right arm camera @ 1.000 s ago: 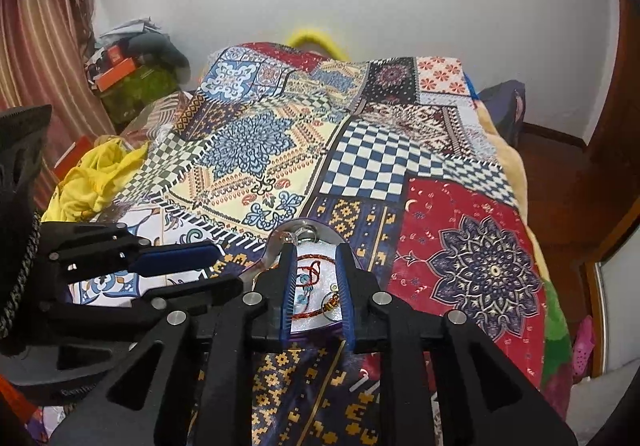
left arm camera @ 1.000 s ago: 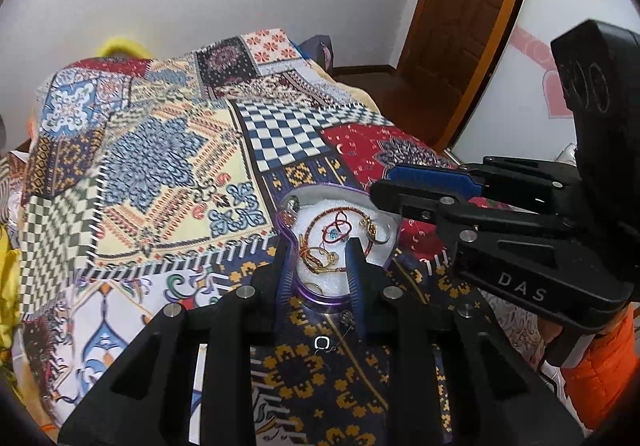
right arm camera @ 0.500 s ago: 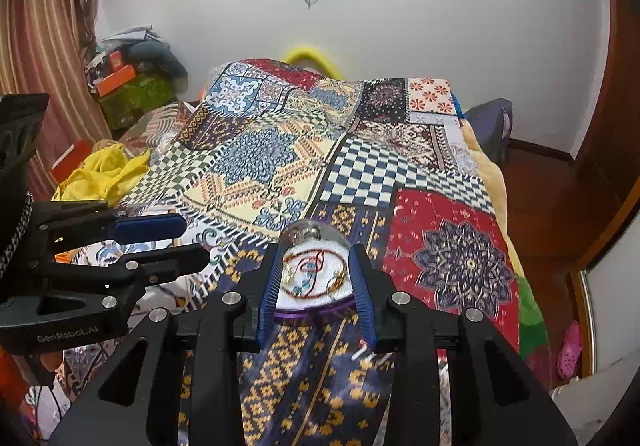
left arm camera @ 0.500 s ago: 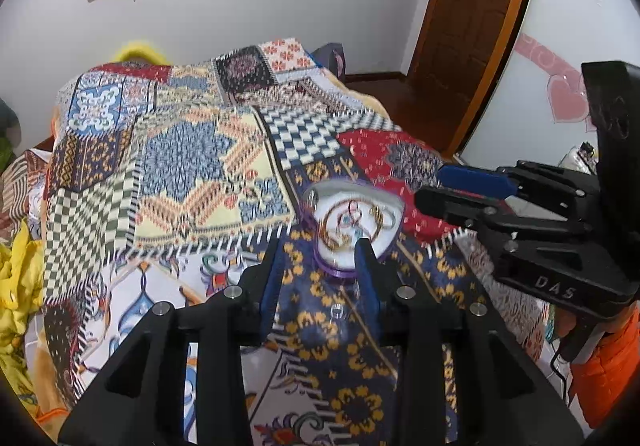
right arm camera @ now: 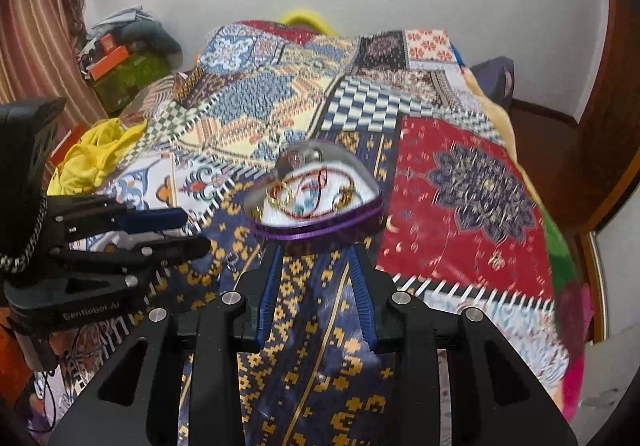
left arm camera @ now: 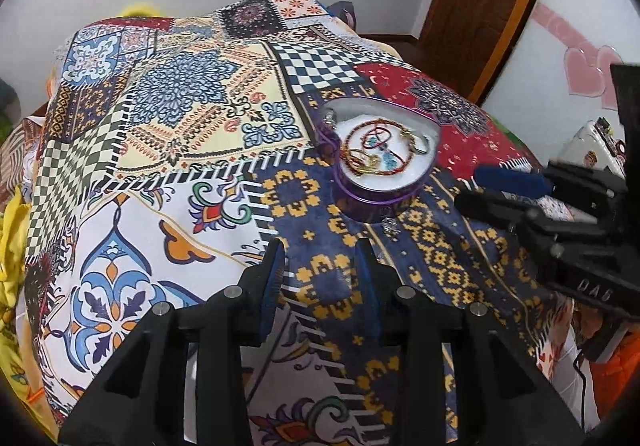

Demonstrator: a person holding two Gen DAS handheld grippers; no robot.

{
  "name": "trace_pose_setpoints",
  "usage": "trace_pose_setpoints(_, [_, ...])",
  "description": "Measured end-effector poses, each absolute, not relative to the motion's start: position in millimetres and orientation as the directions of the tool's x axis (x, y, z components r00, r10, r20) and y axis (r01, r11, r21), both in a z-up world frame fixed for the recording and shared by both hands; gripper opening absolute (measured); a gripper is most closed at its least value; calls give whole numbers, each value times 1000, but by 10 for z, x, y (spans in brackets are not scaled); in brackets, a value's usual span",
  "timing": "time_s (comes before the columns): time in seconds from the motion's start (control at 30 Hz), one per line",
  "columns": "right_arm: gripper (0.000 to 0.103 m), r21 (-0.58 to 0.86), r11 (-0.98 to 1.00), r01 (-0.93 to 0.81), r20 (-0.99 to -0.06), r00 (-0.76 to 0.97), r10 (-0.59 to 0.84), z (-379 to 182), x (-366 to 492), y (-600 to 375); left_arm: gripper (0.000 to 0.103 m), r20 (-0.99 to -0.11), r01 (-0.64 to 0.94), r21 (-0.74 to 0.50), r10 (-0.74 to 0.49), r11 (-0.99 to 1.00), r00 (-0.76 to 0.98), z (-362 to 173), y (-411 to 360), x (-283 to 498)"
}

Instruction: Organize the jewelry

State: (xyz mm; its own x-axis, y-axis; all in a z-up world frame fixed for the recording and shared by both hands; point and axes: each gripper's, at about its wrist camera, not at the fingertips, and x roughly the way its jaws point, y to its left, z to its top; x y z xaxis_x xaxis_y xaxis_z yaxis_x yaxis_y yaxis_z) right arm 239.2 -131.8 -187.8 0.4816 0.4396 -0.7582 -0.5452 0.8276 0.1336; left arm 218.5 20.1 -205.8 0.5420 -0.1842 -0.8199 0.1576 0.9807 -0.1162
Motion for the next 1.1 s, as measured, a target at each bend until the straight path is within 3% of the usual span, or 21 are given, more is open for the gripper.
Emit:
trace_pose_setpoints(0.53, [30,154,802,-577,-799,406,445,-2166,2442,-944,30,-788,130,-108,-165,986,592,-2020,370,2151])
trace_pose_setpoints(0.73, [10,88,799,-595,-808,427,407,-2192,2443,-860,28,-790,136,-143,-196,980,581,-2060,369,2175])
trace_pose_setpoints(0.9, [9,102,788,-607,-799,422,428,-2176,2411,-905,28,-794,160,-194,-251,968,553,-2103,314,2192])
trace_pose_setpoints(1.1, [9,115,805,-583,-775,454,439,-2102,2399,-1049,28,-807,214,-164,-256,963,532,-2158,91,2185])
